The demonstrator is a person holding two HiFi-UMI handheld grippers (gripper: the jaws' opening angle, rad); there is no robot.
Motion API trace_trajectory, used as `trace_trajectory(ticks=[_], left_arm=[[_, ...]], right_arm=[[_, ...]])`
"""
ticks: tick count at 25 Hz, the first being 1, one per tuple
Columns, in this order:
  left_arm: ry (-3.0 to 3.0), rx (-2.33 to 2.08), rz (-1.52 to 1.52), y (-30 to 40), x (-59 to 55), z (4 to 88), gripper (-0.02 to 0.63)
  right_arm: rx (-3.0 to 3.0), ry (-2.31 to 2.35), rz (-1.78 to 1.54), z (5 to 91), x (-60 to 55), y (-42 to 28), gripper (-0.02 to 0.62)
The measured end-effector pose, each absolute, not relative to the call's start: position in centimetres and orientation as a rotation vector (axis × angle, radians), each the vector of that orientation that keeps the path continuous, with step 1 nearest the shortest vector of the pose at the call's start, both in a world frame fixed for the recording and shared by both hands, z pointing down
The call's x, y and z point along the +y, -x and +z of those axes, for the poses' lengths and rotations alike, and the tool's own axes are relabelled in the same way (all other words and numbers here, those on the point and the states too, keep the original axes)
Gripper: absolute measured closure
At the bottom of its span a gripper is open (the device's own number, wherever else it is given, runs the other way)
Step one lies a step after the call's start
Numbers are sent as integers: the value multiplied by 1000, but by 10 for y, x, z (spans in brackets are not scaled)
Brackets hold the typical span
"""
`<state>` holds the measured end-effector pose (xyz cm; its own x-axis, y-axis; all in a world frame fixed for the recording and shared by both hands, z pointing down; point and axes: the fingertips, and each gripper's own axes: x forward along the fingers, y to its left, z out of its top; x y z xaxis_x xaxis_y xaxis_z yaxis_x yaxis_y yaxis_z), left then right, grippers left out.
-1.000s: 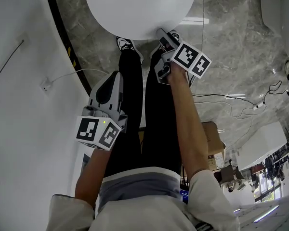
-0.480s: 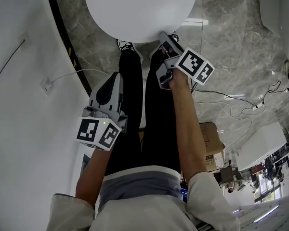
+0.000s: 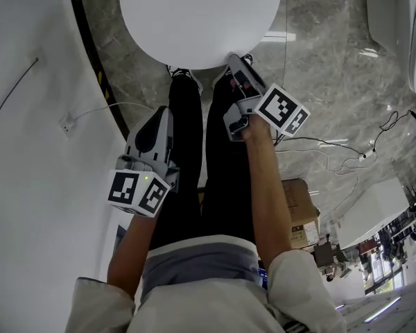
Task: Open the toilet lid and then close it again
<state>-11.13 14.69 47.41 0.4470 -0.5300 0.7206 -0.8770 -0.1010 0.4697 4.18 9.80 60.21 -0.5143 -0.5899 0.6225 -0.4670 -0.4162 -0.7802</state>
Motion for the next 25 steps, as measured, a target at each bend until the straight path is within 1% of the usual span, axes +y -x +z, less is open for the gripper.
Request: trace_trajectory(ticks=[25], left_arm=[[-1784, -1208, 438, 103, 136, 436, 600]], right_arm=[[1517, 1390, -2039, 526, 75, -56, 503]])
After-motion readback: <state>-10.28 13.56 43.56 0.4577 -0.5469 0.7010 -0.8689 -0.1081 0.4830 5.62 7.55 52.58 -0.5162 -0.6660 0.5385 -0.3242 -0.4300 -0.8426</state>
